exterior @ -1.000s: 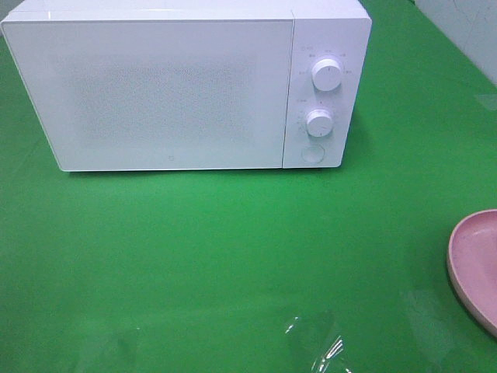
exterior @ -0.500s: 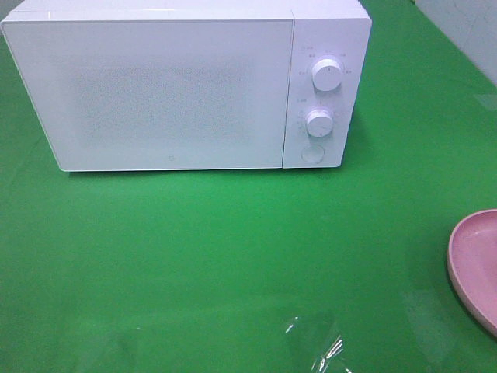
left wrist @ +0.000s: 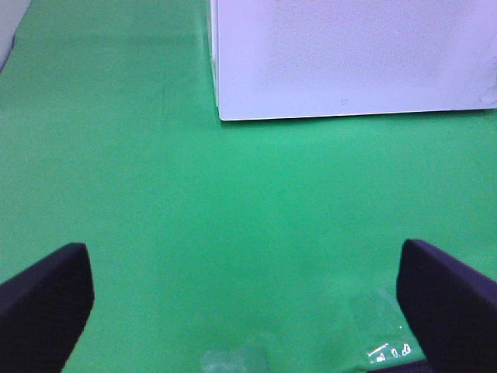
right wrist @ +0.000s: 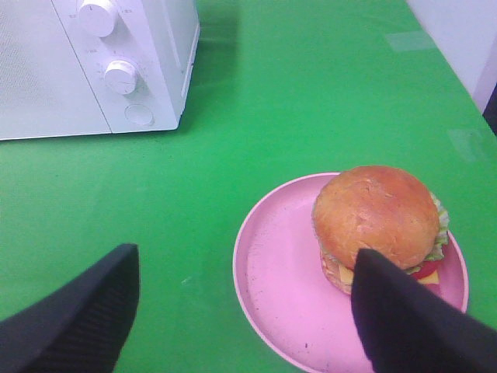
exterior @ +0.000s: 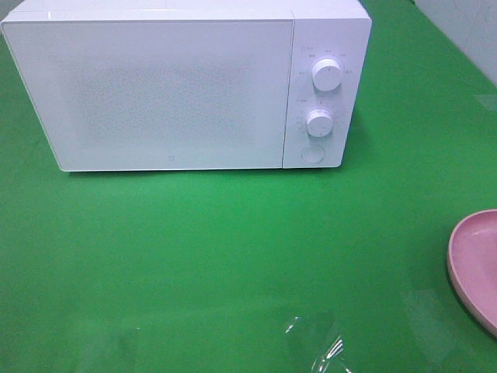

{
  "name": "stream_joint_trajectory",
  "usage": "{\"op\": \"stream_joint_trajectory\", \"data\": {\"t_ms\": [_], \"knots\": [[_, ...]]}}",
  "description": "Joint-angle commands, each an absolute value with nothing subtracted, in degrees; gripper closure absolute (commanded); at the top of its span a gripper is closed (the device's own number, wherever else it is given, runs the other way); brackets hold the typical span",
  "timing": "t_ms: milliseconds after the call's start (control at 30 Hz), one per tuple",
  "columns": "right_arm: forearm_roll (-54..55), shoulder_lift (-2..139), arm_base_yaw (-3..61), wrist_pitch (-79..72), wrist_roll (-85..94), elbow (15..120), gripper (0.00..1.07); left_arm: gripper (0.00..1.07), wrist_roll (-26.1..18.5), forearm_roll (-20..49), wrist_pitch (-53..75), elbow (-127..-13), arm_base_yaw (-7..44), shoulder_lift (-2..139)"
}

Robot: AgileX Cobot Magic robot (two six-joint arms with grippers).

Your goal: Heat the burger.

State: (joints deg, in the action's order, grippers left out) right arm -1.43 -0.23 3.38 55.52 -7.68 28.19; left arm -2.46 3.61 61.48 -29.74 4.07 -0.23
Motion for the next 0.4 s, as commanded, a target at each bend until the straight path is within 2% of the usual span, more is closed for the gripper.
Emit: {"op": "stream_joint_trajectory", "data": {"t_ms": [33, 133, 400], "knots": [[-1.2, -1.66, 2.86, 54.89, -7.1, 28.02, 0.35, 0.08, -2.12, 4.01, 61.31, -29.62, 2.12, -1.66], [-1.2, -1.66, 2.86, 54.89, -7.1, 28.02, 0.35, 0.08, -2.12, 4.01, 61.31, -29.62, 0.69, -1.66], [-1.2, -1.66, 2.86, 54.89, -7.1, 28.02, 0.35, 0.08, -2.12, 4.01, 61.31, -29.62, 1.09, -1.66]]}}
